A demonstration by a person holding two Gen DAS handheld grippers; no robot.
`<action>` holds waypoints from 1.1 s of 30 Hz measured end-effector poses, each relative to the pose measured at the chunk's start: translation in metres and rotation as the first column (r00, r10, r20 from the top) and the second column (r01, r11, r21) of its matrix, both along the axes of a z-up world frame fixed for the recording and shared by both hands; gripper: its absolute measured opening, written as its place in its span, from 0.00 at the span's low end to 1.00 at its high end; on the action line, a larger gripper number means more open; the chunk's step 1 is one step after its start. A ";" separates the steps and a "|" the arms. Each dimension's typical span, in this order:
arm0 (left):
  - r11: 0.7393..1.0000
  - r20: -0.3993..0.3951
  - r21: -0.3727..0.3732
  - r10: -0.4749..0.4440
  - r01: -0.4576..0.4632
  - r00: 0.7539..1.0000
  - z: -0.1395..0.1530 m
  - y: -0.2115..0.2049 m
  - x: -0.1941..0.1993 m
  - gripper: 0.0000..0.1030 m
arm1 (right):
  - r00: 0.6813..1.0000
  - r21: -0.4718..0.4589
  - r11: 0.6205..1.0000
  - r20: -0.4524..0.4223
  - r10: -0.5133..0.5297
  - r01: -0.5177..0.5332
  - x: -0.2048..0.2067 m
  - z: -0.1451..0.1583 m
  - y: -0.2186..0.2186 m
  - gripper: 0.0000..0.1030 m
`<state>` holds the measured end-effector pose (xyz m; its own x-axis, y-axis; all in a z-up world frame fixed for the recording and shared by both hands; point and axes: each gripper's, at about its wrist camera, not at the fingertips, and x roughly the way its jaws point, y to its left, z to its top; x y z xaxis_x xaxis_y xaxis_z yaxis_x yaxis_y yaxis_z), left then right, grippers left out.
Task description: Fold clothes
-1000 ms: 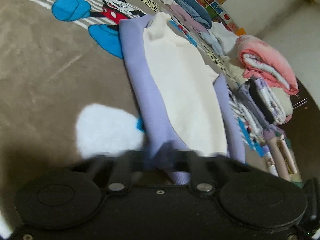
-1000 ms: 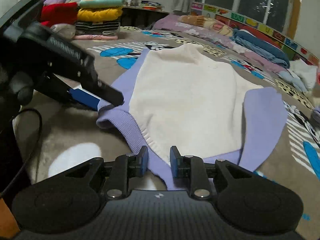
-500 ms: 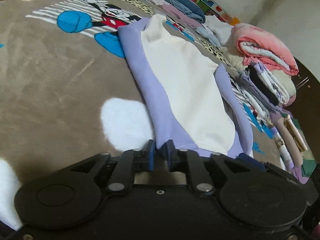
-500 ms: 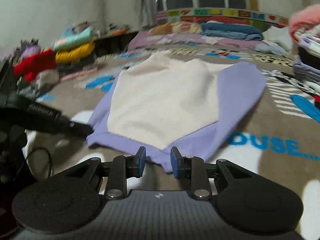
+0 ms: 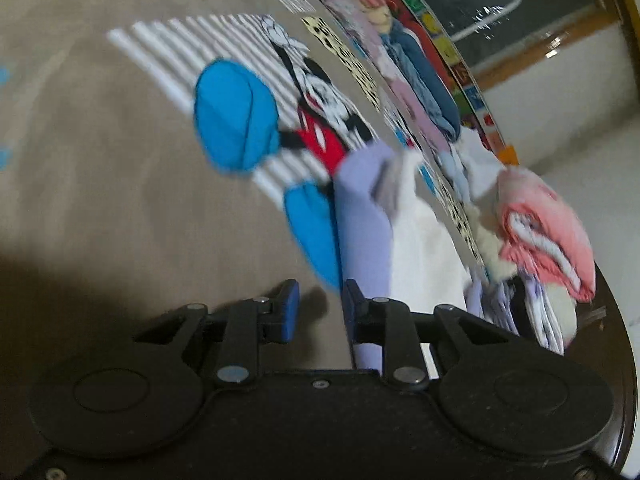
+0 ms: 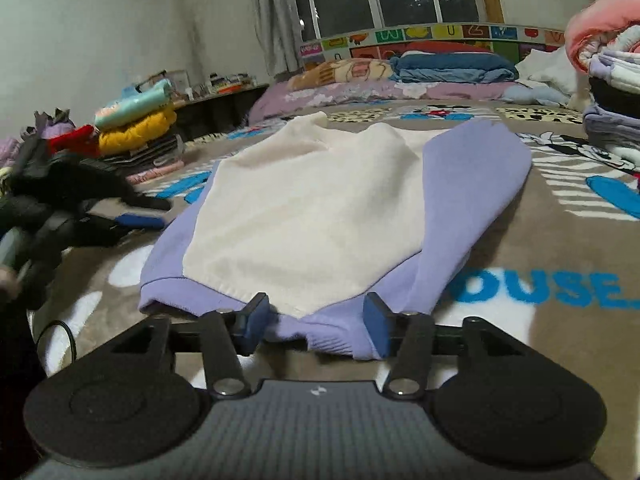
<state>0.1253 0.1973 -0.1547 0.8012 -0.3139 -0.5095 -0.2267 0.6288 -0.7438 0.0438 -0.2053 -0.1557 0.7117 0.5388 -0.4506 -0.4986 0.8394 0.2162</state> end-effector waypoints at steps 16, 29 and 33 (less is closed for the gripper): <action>0.969 -0.021 0.221 -0.108 0.110 0.994 0.021 -0.014 0.120 0.01 | 1.000 0.120 0.993 -0.011 0.003 -0.001 0.004 -0.009 -0.009 0.52; 0.459 -0.067 0.809 -0.548 0.367 0.834 0.047 -0.204 0.084 0.02 | 1.000 0.142 0.990 -0.018 0.000 0.002 0.004 -0.009 -0.009 0.52; 0.286 -0.164 0.847 -0.660 0.447 0.733 0.028 -0.241 0.067 0.03 | 1.000 0.144 0.990 -0.018 0.000 0.002 0.004 -0.009 -0.009 0.52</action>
